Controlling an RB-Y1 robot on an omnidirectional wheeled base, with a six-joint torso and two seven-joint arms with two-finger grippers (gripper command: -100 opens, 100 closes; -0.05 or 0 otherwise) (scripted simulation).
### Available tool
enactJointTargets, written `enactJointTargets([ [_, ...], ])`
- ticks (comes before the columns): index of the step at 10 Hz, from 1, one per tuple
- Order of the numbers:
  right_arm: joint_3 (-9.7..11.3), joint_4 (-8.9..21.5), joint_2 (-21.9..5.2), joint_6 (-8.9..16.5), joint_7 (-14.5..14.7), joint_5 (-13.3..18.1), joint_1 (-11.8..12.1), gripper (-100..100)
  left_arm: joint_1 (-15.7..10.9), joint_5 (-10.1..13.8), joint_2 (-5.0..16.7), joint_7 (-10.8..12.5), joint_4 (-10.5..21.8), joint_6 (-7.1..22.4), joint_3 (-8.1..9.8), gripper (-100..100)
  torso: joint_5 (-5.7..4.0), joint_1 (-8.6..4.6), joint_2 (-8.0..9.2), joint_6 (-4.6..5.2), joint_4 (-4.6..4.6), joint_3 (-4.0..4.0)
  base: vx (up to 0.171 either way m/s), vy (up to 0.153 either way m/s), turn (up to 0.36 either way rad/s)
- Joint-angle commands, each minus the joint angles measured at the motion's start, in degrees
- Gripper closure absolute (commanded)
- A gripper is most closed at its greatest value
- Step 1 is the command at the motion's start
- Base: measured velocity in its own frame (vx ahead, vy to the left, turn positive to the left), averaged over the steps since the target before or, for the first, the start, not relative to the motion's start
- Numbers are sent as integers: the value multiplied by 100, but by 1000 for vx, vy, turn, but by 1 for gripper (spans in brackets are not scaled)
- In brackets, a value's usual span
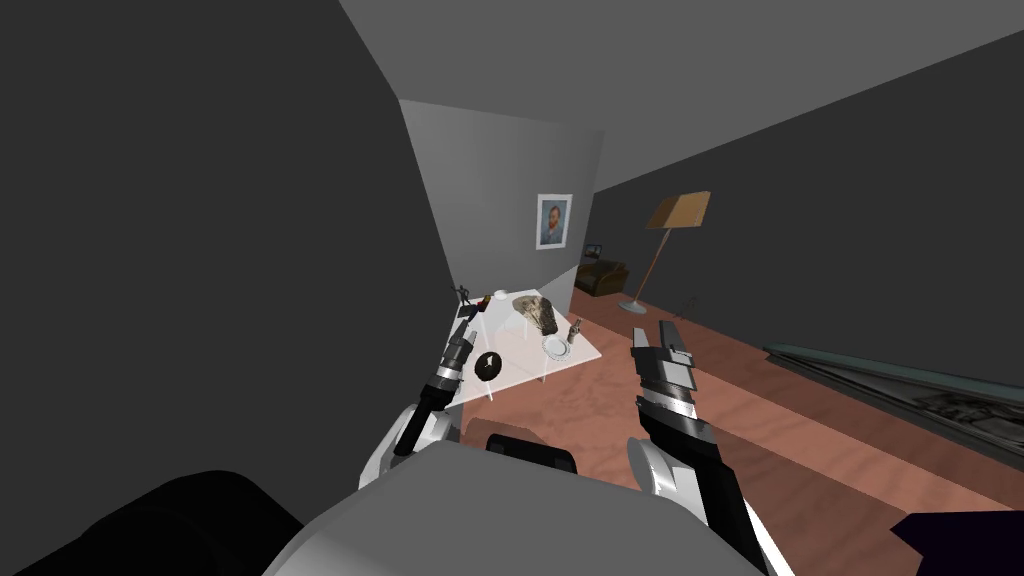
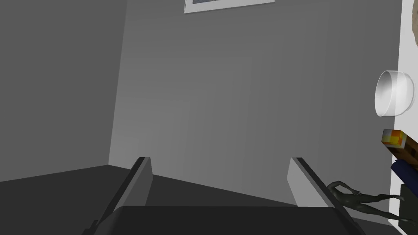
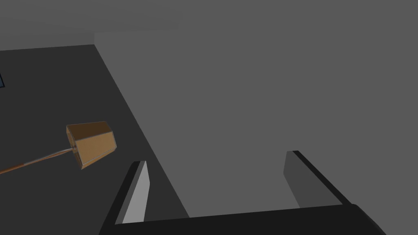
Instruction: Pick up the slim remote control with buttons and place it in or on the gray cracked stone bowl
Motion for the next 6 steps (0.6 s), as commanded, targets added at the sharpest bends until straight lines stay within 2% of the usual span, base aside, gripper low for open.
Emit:
enactJointTargets([
  [1,0,0,0,0,0,0,0,0,0,0,0,0,0,0,0,-100,0,0,0,0,0,0,8,-11,-31],
  [3,0,0,0,0,0,0,0,0,0,0,0,0,0,0,0,-100,0,3,1,-1,0,1,-6,7,21],
  [6,1,0,1,0,0,0,0,0,240,236,57,-58,92,-26,-223,-100,-7,-30,-21,3,-5,-12,61,-80,-226],
])
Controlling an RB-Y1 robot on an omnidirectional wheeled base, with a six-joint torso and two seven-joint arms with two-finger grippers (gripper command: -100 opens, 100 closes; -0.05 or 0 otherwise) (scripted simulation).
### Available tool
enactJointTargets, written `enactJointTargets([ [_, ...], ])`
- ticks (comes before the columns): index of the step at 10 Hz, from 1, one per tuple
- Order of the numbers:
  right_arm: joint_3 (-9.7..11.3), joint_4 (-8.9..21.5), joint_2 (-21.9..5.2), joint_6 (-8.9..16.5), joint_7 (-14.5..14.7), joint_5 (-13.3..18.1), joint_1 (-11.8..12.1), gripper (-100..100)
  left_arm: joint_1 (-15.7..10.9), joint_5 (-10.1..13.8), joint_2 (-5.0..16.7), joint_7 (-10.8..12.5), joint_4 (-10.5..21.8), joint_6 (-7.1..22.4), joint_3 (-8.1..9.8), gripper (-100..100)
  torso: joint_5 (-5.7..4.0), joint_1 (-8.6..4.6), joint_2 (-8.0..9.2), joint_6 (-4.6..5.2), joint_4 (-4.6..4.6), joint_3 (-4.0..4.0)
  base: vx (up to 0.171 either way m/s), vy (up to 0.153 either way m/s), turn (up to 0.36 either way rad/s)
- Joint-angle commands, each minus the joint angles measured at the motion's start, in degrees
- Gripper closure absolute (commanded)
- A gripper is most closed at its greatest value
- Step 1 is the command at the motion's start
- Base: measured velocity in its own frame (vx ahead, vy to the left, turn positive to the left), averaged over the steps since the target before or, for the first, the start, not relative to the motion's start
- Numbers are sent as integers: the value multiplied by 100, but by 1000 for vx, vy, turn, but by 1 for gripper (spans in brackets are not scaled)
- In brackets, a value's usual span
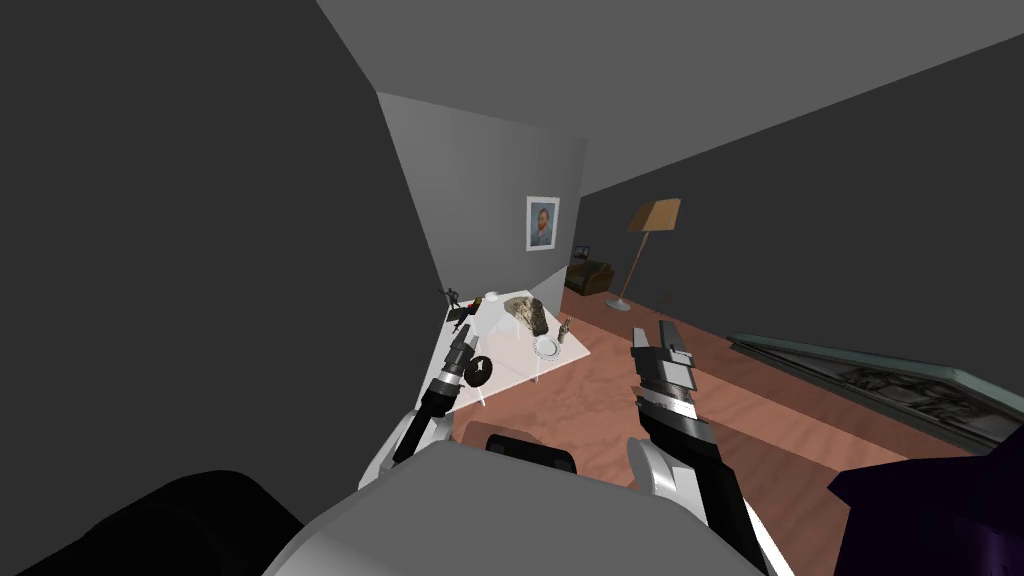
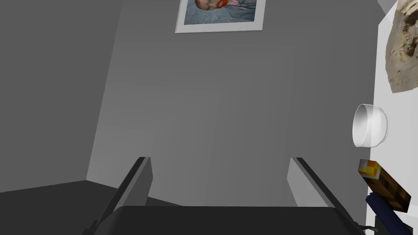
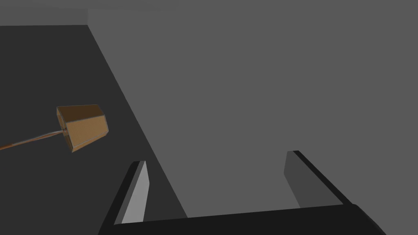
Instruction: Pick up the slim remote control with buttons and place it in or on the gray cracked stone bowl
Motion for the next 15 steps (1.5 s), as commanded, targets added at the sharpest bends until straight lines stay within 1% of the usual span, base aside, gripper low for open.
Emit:
enactJointTargets([
  [1,0,0,0,0,0,0,0,0,76,41,14,-14,12,-31,-48,-100,0,0,0,0,0,0,18,-23,-67],
  [3,-1,0,-1,0,0,0,0,0,76,41,14,-14,12,-31,-48,-100,6,31,23,-4,5,13,-7,8,24],
  [9,-1,0,-1,0,0,0,0,0,76,41,14,-14,12,-31,-48,-100,7,33,25,-4,6,15,0,0,1],
  [10,-1,0,-1,0,0,0,0,0,250,152,120,16,122,11,-123,-100,7,31,24,-3,6,14,17,-22,-63],
  [12,-1,0,0,0,0,0,0,0,427,272,239,50,236,52,-199,-100,4,18,14,-1,3,8,29,-38,-108],
  [13,-1,0,0,0,0,0,0,0,427,272,239,50,236,52,-199,-100,4,19,15,-3,3,9,14,-17,-50],
  [15,-1,0,-1,0,0,0,0,0,647,430,399,94,387,104,-295,-100,5,25,21,-3,5,12,24,-31,-89],
])
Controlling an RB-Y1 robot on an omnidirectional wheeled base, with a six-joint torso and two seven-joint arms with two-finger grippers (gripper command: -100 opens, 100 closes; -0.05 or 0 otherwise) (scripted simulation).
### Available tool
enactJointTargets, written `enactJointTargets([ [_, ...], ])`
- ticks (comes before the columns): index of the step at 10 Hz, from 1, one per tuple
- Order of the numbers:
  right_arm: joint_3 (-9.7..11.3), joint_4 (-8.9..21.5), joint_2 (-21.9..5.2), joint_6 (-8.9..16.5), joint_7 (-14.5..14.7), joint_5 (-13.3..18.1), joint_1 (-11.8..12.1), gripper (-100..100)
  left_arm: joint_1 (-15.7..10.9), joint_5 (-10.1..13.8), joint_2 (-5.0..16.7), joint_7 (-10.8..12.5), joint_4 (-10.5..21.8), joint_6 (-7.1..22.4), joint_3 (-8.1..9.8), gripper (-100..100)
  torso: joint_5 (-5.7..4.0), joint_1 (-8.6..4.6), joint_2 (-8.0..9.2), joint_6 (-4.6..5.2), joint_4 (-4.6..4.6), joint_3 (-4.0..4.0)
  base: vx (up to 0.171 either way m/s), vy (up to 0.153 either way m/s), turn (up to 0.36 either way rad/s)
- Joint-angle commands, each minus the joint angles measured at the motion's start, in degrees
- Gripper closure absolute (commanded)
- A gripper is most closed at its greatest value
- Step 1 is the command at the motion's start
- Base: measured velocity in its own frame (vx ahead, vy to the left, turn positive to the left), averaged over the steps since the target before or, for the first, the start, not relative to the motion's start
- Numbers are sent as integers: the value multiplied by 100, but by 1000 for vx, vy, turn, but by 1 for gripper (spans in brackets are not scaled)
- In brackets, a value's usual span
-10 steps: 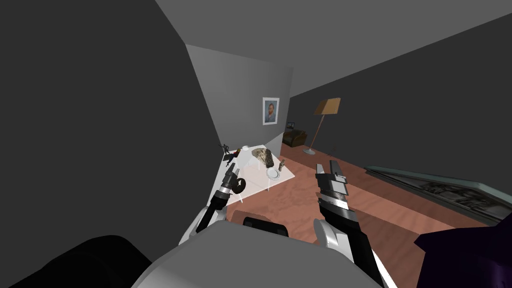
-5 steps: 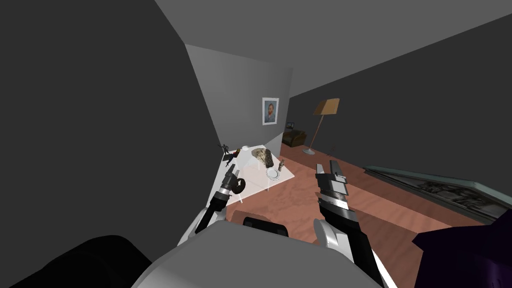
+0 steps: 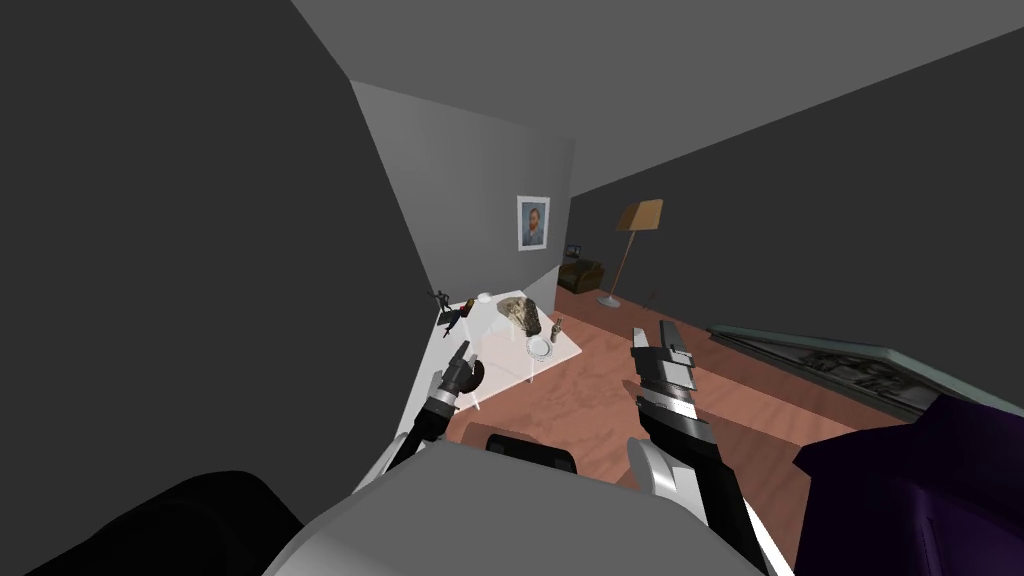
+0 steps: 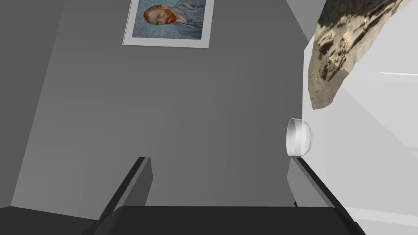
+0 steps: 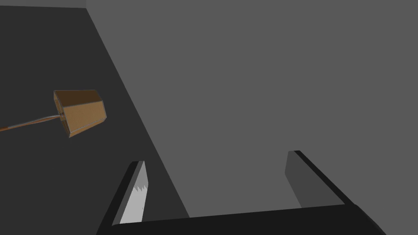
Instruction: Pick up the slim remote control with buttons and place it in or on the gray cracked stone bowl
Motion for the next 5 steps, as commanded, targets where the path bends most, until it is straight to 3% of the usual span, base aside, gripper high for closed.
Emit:
enactJointTargets([
  [1,0,0,0,0,0,0,0,0,74,25,4,-12,-1,62,-67,-100,0,0,0,0,0,0,31,-38,-111],
  [5,-1,0,-1,0,0,0,0,0,74,25,4,-12,-1,62,-67,-100,3,17,13,-2,3,7,-7,8,24],
])
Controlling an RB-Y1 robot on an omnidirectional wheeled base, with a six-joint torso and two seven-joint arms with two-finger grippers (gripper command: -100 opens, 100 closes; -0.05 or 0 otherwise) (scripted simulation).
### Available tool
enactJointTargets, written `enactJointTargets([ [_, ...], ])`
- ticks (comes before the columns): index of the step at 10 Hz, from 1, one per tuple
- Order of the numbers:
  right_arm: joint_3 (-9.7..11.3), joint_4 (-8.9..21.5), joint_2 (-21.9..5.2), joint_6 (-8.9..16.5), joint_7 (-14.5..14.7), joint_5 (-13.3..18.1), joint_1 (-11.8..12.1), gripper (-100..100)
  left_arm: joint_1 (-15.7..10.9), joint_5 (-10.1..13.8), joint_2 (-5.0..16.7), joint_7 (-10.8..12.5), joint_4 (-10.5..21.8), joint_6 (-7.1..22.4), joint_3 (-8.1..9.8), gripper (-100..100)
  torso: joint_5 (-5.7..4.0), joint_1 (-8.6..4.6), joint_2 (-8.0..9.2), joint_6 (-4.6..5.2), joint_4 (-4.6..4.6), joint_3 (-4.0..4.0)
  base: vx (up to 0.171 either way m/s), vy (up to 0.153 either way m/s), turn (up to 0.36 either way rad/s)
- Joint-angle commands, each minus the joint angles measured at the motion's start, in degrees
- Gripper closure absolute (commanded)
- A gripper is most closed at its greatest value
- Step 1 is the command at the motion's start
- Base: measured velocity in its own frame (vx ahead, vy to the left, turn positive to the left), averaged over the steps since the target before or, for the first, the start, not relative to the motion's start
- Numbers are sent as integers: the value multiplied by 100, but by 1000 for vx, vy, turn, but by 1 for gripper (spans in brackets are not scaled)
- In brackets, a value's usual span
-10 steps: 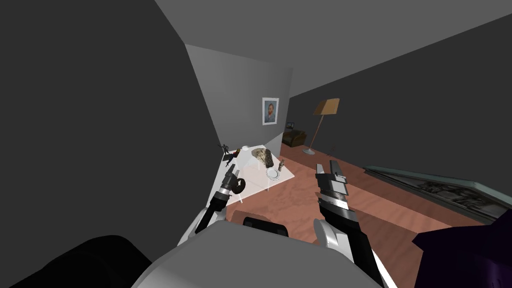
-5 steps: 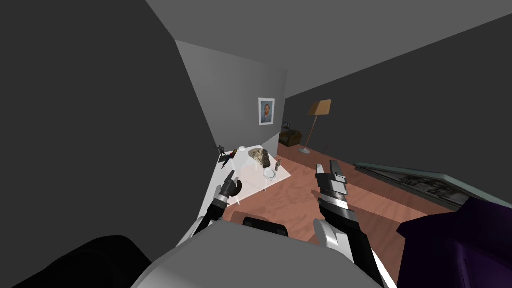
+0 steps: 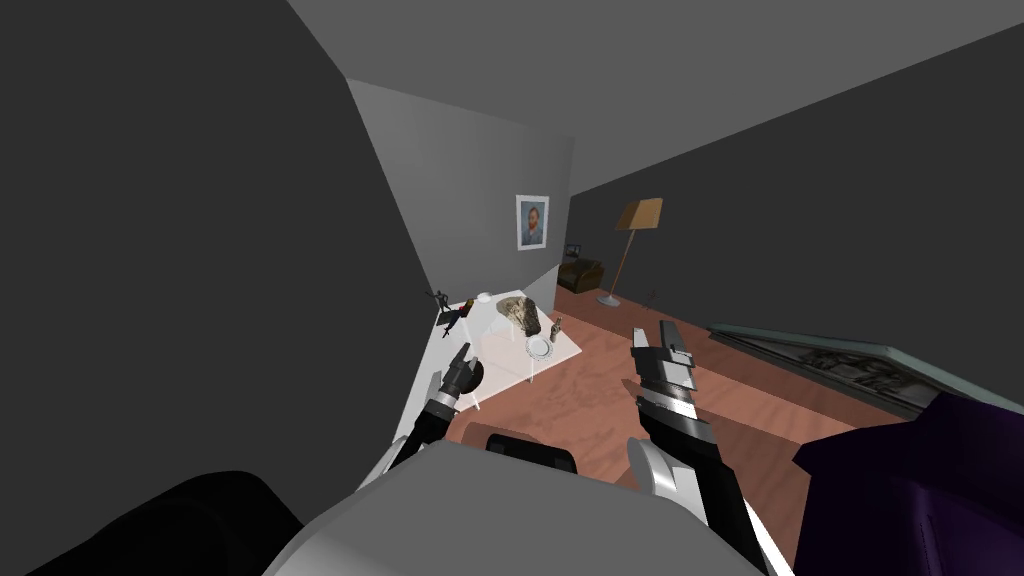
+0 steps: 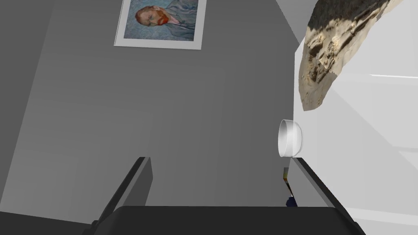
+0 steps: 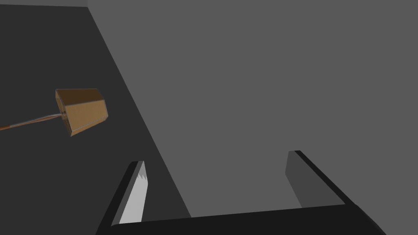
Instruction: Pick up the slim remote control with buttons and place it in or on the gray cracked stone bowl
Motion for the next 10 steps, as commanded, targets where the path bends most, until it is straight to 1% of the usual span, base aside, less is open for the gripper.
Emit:
enactJointTargets([
  [1,0,0,0,0,0,0,0,0,1,0,0,0,-1,0,0,-100,0,0,0,0,0,0,0,0,0],
  [4,0,0,0,0,0,0,0,0,1,0,0,0,-1,0,0,-100,-1,-6,-5,1,-1,-3,4,-5,-14],
  [6,1,0,0,0,0,0,0,0,248,66,246,31,117,135,-358,-100,-3,-18,-12,2,-3,-7,38,-44,-161],
  [8,1,0,1,0,0,0,0,0,402,115,429,56,205,220,-571,-100,-6,-24,-16,1,-4,-10,36,-42,-160],
  [10,1,0,1,0,0,0,0,0,570,180,656,91,322,315,-804,-100,-4,-20,-15,2,-4,-9,33,-37,-182],
])
